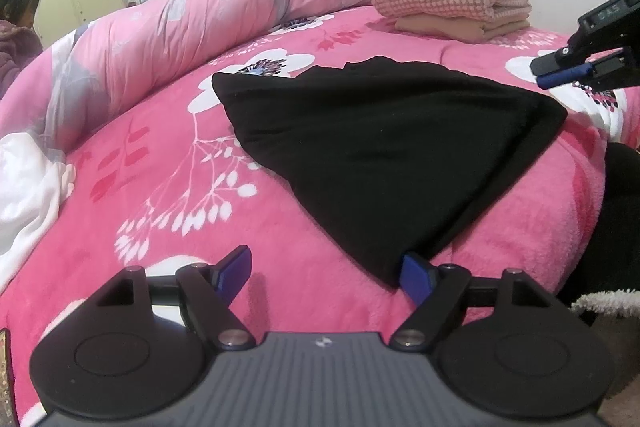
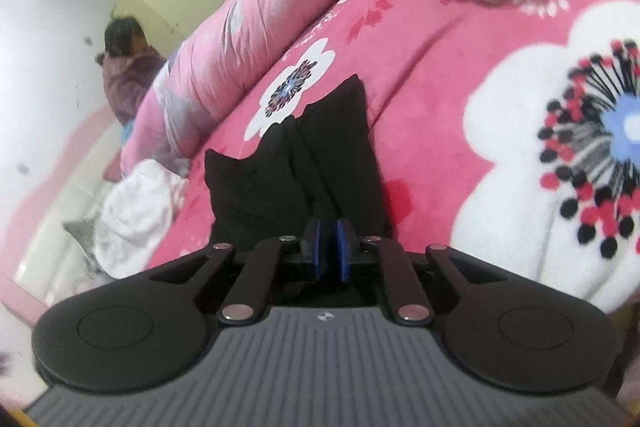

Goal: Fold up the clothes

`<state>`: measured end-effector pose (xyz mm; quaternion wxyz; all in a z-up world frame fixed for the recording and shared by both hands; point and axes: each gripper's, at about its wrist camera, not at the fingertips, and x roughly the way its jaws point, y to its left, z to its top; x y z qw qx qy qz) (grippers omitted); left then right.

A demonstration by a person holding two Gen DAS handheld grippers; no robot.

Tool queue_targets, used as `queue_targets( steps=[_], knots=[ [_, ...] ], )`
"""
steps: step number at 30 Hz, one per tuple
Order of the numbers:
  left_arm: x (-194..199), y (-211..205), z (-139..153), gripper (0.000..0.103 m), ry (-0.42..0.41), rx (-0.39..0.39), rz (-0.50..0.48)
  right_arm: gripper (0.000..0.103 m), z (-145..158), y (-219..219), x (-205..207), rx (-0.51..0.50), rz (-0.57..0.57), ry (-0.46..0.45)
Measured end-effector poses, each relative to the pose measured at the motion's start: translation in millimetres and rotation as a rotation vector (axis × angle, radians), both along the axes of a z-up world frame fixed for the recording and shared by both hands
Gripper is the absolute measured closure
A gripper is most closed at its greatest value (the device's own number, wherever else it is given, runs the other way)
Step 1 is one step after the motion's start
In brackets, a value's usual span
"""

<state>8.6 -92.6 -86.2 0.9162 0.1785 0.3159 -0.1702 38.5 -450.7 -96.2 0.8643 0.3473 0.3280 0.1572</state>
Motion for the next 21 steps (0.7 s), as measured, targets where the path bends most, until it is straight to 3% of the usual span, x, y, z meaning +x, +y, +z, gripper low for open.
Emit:
queue_targets(
  steps=[3, 8, 19, 21],
  knots=[
    [1, 1, 0, 0.023, 0.002, -0.006, 0.0, 0.072, -1, -3, -4, 0.026, 0.002, 0.008],
    [2, 3, -1, 0.022, 0.006, -0.018, 0.001, 0.069, 1, 7, -2, -0.022, 0.04, 0.026],
    [3, 8, -3, 0.021, 0.019, -0.053, 0.013, 0.066, 12, 41, 26, -0.298, 0.185, 0.017],
    [3, 9, -3, 0.021, 0.021, -0.057, 0.013, 0.07, 11, 49, 26, -0.352, 0.212, 0.016]
  ],
)
